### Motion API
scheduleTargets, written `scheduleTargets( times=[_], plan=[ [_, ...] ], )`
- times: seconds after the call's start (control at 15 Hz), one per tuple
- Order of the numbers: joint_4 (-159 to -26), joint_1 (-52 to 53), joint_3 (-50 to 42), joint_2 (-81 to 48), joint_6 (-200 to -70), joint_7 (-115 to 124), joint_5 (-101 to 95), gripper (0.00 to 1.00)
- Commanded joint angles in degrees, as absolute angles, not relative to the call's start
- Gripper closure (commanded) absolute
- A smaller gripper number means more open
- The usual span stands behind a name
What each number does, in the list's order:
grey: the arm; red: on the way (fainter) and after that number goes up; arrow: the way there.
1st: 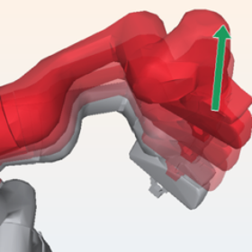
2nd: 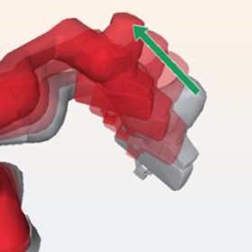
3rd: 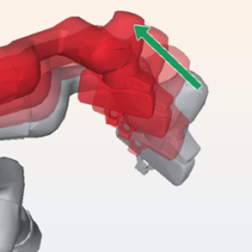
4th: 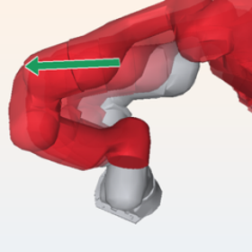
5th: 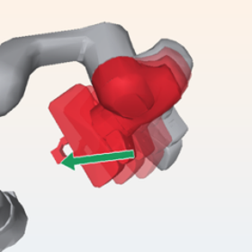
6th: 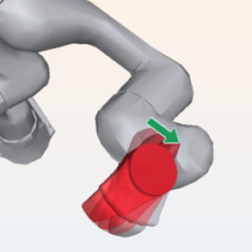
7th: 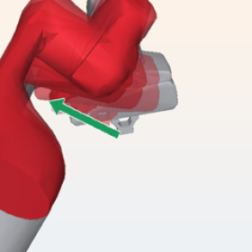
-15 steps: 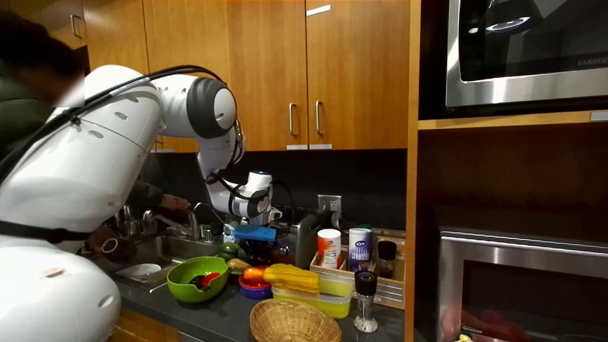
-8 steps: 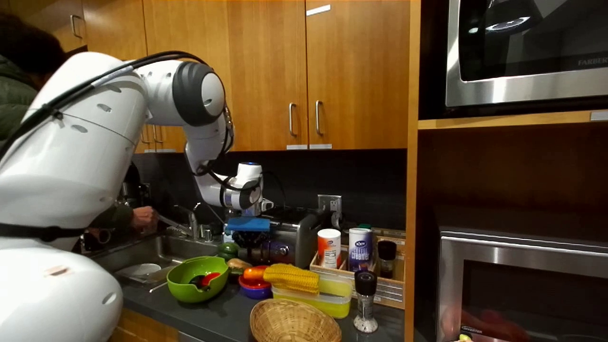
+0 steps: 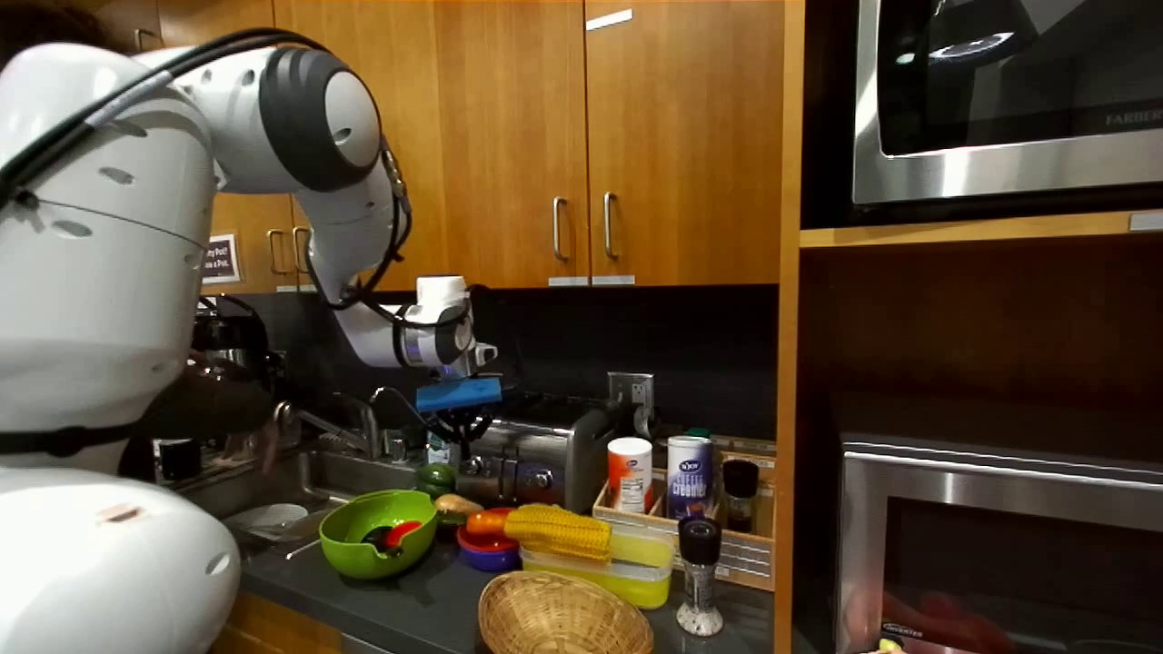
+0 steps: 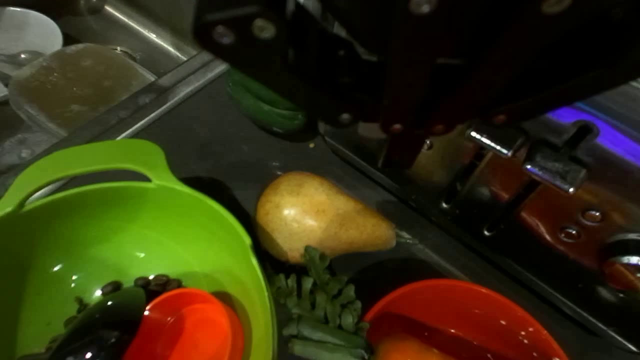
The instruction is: Push the right lever on the toaster downwards.
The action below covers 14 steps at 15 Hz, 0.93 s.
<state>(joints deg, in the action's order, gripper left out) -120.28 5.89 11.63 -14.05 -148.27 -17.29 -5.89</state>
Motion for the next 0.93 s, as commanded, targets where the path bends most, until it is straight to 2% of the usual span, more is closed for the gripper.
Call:
scheduleTargets(
  times=[0.0, 0.87],
  plan=[
    [-124.3, 6.3, 10.3, -8.9, -150.0, -17.5, -8.0, 1.00],
    [-120.4, 6.5, 6.5, -13.1, -155.1, -8.5, -8.2, 1.00]
  ],
)
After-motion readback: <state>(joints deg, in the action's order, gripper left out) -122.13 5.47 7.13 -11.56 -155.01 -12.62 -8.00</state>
